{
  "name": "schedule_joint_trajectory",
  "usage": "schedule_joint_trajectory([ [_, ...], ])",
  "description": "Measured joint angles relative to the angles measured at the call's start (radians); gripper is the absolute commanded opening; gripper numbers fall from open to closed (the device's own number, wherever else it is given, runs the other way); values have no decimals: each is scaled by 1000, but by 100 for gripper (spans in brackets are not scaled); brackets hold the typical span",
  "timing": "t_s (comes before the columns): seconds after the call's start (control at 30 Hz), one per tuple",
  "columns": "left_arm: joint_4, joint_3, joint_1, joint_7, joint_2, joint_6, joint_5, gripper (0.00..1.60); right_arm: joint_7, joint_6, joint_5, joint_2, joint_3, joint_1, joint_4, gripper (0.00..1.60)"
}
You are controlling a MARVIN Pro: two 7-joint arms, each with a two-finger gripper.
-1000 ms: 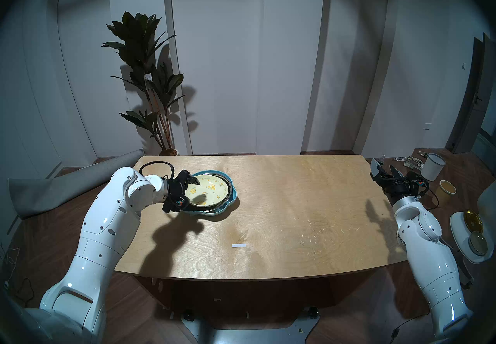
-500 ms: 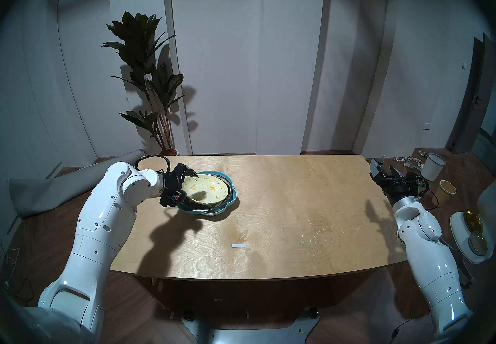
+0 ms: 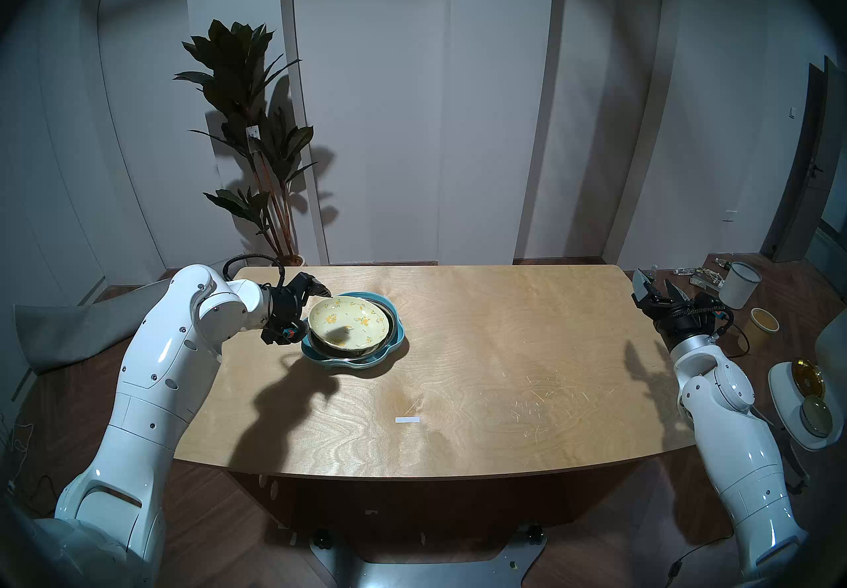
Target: Stack the plates into one stack
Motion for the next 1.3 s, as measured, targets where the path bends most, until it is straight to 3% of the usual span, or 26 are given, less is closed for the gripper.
schedule_joint_trajectory([
  [0.33,7,-17,-16,31,8,-11,27,160,18,-9,10,-1,-1,0,14,160],
  [0.5,33,-64,-36,60,-17,32,-7,160,20,-10,13,-3,-6,2,19,160],
  [0.93,67,-255,-74,200,-173,218,-302,160,-27,9,20,-42,-95,54,10,160],
  [1.3,94,-311,-93,185,-306,431,-535,160,-81,52,-10,-73,-190,131,-7,160],
])
